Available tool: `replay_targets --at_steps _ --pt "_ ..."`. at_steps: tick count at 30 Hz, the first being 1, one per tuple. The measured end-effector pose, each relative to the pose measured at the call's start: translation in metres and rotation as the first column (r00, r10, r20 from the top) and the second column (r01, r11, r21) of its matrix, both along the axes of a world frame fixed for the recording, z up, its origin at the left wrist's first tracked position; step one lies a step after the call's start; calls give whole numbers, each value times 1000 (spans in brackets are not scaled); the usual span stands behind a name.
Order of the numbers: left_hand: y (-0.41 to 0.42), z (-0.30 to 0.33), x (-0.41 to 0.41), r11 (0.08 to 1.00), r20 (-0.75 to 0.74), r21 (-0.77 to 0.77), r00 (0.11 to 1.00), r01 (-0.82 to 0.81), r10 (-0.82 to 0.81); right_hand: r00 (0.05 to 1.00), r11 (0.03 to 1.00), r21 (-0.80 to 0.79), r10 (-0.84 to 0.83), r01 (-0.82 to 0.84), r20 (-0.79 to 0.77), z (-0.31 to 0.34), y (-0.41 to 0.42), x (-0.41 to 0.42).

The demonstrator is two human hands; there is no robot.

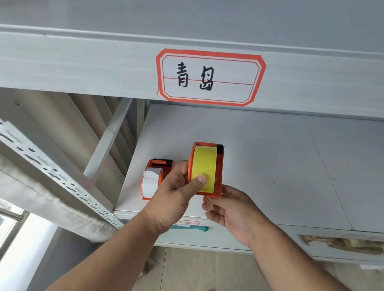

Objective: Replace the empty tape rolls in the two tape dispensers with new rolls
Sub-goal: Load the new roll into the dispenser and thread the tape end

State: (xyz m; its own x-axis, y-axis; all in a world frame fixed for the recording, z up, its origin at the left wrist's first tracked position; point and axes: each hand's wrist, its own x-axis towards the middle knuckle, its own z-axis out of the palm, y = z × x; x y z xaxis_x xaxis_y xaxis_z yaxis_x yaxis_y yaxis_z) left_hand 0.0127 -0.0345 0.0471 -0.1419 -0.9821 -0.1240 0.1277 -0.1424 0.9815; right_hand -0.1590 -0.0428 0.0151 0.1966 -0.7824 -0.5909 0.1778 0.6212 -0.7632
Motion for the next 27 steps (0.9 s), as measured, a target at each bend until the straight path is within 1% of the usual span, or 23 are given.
replay_targets --at_steps 4,7,9,12,14,15,16,19,22,25,27 --pt "-1 -6 1 1000 -20 0 1000 6 -6 996 996 -26 -85 85 -16 -5 4 4" --pt "-1 -9 2 1000 -26 -10 1000 16 -16 984 989 -17 -148 150 98 -7 4 7" --pt "-1 -9 3 999 -41 -20 999 25 -25 970 987 5 -161 163 181 -4 3 7" --pt "-3 -9 7 998 -29 -31 999 45 -46 928 983 88 -179 159 325 2 -1 0" --pt "-6 -15 9 996 -2 -34 997 77 -77 908 976 166 -194 141 370 5 -6 -3" --pt "-7 -20 11 995 10 -32 995 97 -96 910 973 188 -196 134 367 5 -8 -5" --pt "-8 -25 12 993 24 -21 993 114 -114 924 973 189 -190 132 333 4 -12 -5" --pt "-8 -38 11 990 106 14 984 142 -142 970 975 149 -189 167 150 -11 -24 -3" --pt "-10 -57 4 996 220 7 971 91 -90 978 964 171 -206 202 8 -34 -34 1" --pt "-15 -85 -2 998 306 16 950 63 -65 975 951 220 -201 216 -89 -58 -40 9" --pt "-18 -100 -1 997 326 52 943 52 -67 968 940 242 -214 240 -128 -74 -43 14"
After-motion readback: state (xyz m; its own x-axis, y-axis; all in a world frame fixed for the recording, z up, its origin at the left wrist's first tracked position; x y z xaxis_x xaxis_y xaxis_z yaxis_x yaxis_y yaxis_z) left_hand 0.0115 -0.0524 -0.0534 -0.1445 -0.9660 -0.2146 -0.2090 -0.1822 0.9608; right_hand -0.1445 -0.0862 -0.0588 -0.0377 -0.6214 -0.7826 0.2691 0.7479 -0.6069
